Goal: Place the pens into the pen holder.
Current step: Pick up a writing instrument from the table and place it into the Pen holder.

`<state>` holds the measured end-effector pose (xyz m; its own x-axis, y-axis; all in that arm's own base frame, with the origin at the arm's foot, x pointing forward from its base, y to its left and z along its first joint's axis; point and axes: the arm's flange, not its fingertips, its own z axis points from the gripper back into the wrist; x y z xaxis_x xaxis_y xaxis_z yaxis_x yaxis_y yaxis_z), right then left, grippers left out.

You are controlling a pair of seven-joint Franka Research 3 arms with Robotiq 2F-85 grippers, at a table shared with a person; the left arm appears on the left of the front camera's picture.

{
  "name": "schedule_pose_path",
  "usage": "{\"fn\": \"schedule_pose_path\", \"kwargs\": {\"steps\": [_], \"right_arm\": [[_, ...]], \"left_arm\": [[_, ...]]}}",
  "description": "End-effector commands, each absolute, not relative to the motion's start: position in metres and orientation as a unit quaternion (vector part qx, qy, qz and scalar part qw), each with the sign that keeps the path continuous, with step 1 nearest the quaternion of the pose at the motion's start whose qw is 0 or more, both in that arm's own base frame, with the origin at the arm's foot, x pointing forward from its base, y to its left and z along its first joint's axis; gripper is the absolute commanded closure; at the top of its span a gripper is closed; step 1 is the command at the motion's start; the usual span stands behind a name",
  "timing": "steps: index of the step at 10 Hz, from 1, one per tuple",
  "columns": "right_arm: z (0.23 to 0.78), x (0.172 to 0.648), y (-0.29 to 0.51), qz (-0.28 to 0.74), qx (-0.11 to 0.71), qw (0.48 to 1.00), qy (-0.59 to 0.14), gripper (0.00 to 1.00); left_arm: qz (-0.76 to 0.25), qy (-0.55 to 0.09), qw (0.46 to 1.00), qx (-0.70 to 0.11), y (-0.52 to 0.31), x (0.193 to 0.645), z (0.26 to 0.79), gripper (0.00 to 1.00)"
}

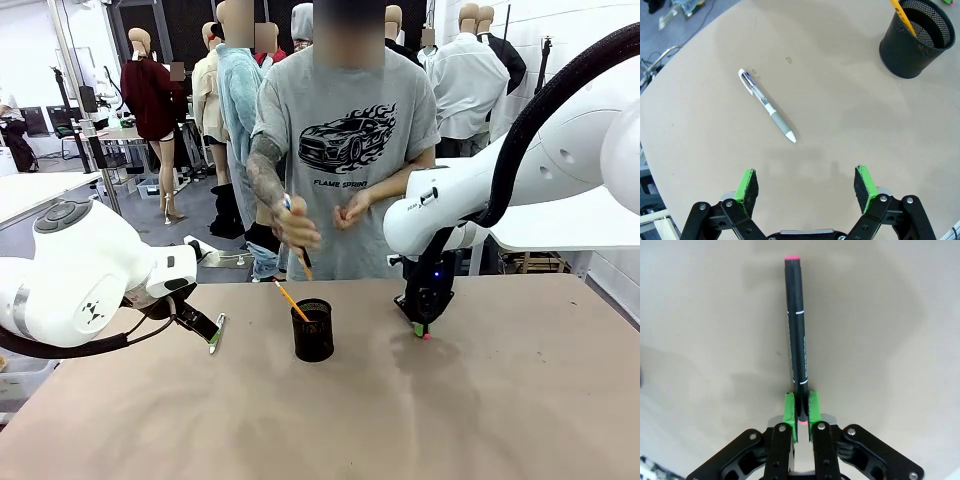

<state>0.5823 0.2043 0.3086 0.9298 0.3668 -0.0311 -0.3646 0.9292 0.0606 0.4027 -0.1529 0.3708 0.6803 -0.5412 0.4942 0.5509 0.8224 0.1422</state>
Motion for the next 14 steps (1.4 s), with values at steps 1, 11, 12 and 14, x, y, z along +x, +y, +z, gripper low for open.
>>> {"fn": "schedule_pose_path", "kwargs": {"steps": [1, 11, 12, 14], "right_arm": [[0.323, 0.567, 0.191, 0.268, 0.119, 0.955, -0.031, 1.0], [0.365, 0.528, 0.128, 0.433, 0.191, 0.877, -0.085, 1.0], [0.367, 0.523, 0.122, 0.466, 0.213, 0.854, -0.092, 1.0], [0.371, 0.516, 0.111, 0.518, 0.26, 0.808, -0.104, 1.0]], "left_arm": [[-0.296, -0.267, 0.917, -0.01, -0.151, 0.403, 0.371, 0.0], [-0.296, -0.267, 0.917, -0.01, -0.151, 0.403, 0.371, 0.0], [-0.296, -0.267, 0.917, -0.01, -0.151, 0.403, 0.371, 0.0], [-0.296, -0.267, 0.917, -0.01, -0.151, 0.403, 0.371, 0.0]]}}
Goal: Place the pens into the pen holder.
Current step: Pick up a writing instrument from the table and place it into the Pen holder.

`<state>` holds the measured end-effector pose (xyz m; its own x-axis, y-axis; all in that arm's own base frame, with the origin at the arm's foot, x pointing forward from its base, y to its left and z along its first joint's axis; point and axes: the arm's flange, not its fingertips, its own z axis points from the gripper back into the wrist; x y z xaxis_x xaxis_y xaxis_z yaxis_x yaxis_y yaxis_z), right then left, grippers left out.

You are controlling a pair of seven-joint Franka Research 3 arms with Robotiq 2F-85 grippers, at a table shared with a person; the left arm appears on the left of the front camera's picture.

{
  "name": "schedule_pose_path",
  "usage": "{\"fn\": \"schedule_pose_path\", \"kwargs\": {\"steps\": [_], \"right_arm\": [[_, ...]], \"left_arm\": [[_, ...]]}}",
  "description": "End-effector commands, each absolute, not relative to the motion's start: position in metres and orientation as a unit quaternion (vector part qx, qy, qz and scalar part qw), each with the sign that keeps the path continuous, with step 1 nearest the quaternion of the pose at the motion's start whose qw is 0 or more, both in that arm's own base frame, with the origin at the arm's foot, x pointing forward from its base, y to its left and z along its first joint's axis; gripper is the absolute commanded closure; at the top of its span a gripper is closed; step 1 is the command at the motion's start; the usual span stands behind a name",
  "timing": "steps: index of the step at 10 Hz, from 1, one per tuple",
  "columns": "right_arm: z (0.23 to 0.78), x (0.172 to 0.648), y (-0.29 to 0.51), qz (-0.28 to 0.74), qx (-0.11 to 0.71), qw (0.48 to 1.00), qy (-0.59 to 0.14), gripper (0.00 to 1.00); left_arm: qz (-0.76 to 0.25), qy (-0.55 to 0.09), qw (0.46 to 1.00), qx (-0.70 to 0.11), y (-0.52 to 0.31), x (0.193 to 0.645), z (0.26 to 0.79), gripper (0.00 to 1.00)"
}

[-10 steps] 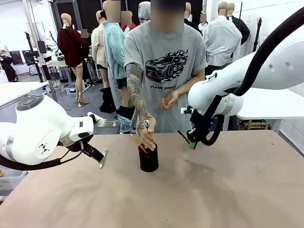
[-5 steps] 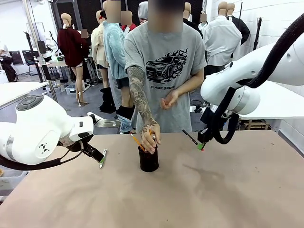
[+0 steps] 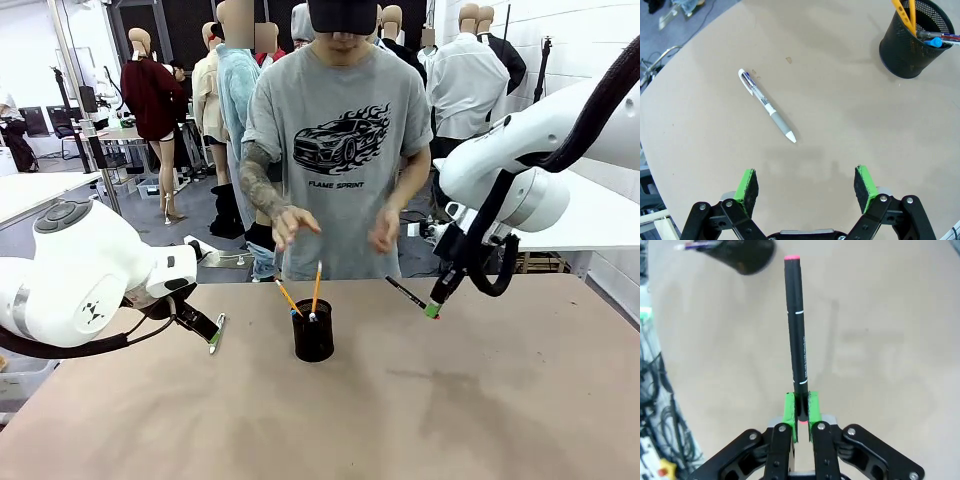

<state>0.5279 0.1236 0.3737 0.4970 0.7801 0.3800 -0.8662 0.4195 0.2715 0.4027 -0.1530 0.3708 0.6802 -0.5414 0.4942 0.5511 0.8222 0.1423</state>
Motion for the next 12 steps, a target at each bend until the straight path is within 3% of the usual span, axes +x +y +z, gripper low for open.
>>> {"fn": "schedule_pose_path", "kwargs": {"steps": [1, 8, 9, 10, 12], "right_arm": [[0.374, 0.512, 0.111, 0.543, 0.293, 0.777, -0.126, 1.0], [0.374, 0.518, 0.176, 0.572, 0.461, 0.602, -0.312, 1.0], [0.372, 0.521, 0.188, 0.558, 0.479, 0.603, -0.308, 1.0], [0.385, 0.513, 0.171, 0.56, 0.435, 0.641, -0.296, 1.0], [0.377, 0.513, 0.184, 0.56, 0.457, 0.621, -0.304, 1.0]], "left_arm": [[-0.296, -0.267, 0.917, -0.01, -0.151, 0.403, 0.371, 0.0], [-0.296, -0.267, 0.917, -0.01, -0.151, 0.403, 0.371, 0.0], [-0.296, -0.267, 0.917, -0.01, -0.151, 0.403, 0.371, 0.0], [-0.296, -0.267, 0.917, -0.01, -0.151, 0.403, 0.371, 0.0], [-0.296, -0.267, 0.917, -0.01, -0.151, 0.403, 0.371, 0.0]]}}
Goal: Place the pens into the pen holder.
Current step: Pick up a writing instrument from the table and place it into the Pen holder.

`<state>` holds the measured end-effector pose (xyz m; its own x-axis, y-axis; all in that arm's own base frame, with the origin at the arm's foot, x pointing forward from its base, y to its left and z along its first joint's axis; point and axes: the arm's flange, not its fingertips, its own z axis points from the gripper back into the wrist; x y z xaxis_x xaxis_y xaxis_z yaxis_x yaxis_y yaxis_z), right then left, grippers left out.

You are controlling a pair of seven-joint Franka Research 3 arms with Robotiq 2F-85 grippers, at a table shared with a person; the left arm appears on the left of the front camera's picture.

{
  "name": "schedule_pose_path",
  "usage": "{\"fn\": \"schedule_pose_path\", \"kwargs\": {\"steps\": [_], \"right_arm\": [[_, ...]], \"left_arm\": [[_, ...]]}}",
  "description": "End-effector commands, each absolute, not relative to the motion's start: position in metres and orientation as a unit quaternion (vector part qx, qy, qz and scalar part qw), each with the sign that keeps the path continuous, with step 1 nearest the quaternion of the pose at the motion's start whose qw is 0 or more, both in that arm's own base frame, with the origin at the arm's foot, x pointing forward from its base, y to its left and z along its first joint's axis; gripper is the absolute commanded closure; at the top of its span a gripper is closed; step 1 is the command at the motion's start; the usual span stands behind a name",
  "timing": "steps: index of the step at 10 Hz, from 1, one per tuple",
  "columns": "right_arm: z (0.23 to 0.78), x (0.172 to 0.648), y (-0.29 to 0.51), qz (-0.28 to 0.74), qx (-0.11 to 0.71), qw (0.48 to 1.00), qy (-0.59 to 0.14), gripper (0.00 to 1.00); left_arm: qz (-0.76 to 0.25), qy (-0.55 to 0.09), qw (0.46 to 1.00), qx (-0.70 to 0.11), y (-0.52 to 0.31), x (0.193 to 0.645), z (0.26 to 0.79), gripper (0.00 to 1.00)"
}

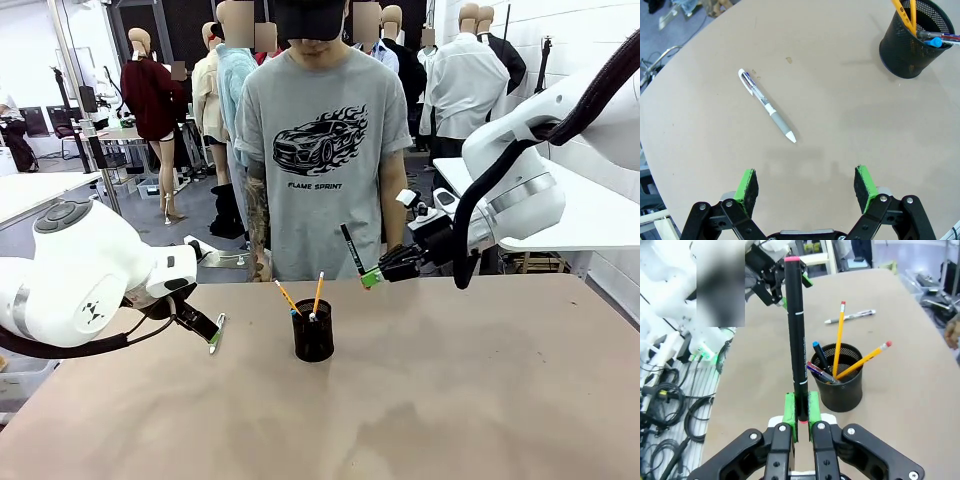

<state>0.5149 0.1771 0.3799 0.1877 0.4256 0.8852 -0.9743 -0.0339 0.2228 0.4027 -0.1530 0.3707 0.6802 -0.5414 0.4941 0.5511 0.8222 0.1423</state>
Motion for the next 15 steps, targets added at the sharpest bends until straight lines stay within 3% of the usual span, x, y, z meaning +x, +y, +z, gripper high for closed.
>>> {"fn": "schedule_pose_path", "kwargs": {"steps": [1, 8, 15], "right_arm": [[0.38, 0.505, 0.186, 0.574, 0.428, 0.606, -0.348, 1.0], [0.352, 0.543, 0.263, 0.614, 0.473, 0.546, -0.317, 1.0], [0.327, 0.56, 0.286, 0.622, 0.471, 0.559, -0.28, 1.0]], "left_arm": [[-0.296, -0.267, 0.917, -0.01, -0.151, 0.403, 0.371, 0.0], [-0.296, -0.267, 0.917, -0.01, -0.151, 0.403, 0.371, 0.0], [-0.296, -0.267, 0.917, -0.01, -0.151, 0.403, 0.371, 0.0]]}}
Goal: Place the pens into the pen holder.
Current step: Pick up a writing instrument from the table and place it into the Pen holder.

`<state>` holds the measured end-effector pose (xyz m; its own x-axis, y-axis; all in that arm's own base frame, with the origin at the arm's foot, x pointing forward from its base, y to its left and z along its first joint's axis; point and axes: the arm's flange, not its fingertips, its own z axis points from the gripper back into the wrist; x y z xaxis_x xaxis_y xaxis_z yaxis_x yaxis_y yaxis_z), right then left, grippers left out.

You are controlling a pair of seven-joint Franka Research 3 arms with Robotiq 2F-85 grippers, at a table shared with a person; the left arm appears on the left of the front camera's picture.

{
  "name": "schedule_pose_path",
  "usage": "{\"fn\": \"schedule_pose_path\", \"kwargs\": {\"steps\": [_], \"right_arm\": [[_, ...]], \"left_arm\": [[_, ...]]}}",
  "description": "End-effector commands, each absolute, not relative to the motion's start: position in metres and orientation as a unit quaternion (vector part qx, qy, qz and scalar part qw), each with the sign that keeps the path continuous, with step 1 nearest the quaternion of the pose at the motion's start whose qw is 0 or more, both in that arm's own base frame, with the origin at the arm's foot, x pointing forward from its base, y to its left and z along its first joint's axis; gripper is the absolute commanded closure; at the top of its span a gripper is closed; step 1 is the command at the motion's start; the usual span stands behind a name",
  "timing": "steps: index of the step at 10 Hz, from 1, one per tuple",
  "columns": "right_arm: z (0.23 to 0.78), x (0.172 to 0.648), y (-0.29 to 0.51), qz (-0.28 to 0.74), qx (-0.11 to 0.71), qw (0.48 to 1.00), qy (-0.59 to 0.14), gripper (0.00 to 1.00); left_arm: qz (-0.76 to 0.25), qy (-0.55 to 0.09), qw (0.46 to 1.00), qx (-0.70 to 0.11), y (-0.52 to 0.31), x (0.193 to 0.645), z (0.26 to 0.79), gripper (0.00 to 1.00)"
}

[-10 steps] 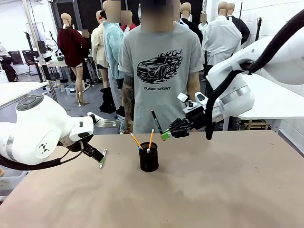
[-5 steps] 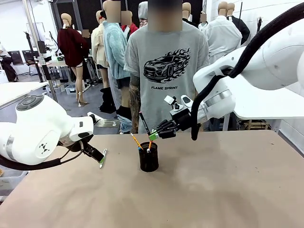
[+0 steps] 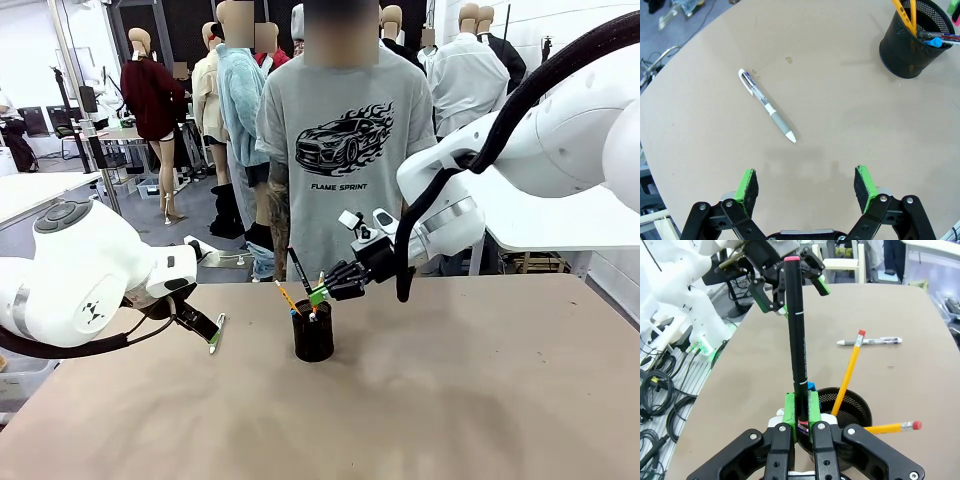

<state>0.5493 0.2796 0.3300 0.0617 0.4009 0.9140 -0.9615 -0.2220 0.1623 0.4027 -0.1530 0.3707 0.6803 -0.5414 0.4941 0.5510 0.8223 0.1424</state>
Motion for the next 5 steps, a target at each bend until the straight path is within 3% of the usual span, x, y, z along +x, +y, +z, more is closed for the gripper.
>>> {"fn": "schedule_pose_path", "kwargs": {"steps": [1, 5], "right_arm": [[0.322, 0.562, 0.287, 0.625, 0.472, 0.559, -0.273, 1.0], [0.309, 0.564, 0.288, 0.631, 0.469, 0.563, -0.256, 1.0]], "left_arm": [[-0.296, -0.267, 0.917, -0.01, -0.151, 0.403, 0.371, 0.0], [-0.296, -0.267, 0.917, -0.01, -0.151, 0.403, 0.371, 0.0]]}}
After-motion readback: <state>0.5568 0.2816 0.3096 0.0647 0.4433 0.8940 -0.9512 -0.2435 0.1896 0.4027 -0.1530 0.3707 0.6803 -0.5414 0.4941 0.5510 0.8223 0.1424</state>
